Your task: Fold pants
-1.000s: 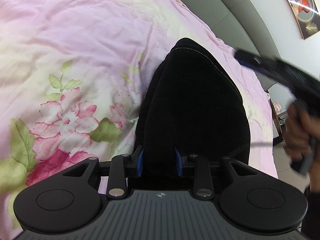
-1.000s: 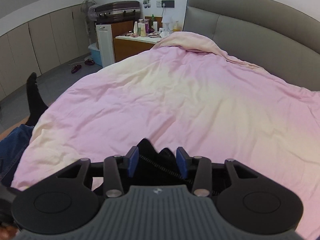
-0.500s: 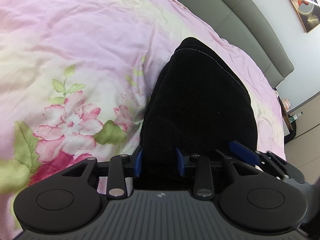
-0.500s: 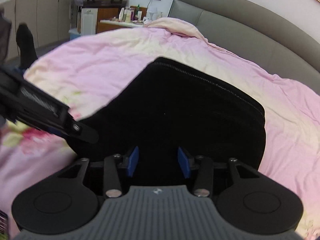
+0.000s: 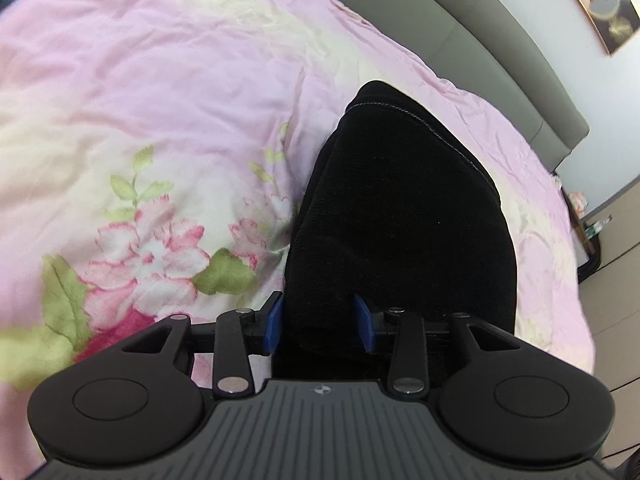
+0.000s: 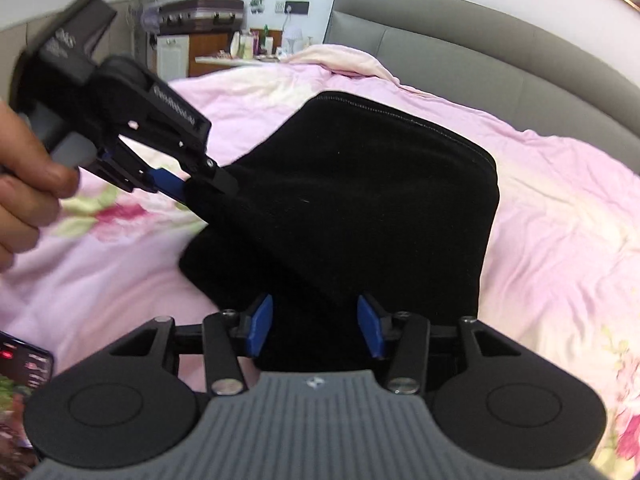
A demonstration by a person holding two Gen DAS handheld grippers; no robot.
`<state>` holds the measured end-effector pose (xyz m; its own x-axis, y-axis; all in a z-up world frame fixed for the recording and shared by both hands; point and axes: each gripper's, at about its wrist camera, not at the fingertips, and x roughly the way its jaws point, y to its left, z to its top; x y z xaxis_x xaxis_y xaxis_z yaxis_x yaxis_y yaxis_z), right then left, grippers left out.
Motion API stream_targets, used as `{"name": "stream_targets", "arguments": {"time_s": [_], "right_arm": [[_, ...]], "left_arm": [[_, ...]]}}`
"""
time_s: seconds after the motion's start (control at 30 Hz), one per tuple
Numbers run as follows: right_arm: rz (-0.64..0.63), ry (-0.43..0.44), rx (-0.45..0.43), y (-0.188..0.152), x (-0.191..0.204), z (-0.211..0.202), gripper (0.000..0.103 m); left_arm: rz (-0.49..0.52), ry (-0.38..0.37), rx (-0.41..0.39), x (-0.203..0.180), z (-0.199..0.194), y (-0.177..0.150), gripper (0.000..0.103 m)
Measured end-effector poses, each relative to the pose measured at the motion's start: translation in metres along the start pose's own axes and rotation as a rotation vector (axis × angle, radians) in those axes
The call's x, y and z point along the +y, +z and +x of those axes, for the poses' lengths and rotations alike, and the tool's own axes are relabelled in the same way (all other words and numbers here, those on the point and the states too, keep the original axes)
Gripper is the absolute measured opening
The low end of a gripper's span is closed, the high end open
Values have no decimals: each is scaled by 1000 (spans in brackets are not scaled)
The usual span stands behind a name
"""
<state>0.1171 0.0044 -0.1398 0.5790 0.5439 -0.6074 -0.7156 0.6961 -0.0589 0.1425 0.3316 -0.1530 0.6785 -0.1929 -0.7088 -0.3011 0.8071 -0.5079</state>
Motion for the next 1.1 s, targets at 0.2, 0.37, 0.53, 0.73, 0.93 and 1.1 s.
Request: {"name": "stream_targets", "arguments": {"time_s": [0.2, 0.37, 0.53, 0.73, 0.93, 1.1], "right_arm": [[95, -16, -57, 0, -38, -36, 52], [231, -59, -56, 4, -82, -50, 60], [343, -66, -19, 12, -120, -54, 71], [358, -58, 11, 16, -145, -52, 77], [377, 21, 79, 24, -156, -20, 77], [414, 94, 95, 43, -170, 18, 77]], "left_arm": [[30, 88, -72, -18, -37, 17, 66], [136, 127, -126, -41, -58, 31, 89], [229, 102, -127, -57, -48, 41, 96], [281, 170, 3, -58, -5, 55, 98], [287, 202, 82, -54, 24, 60, 98], [295, 151, 139, -51, 46, 59, 98]]}}
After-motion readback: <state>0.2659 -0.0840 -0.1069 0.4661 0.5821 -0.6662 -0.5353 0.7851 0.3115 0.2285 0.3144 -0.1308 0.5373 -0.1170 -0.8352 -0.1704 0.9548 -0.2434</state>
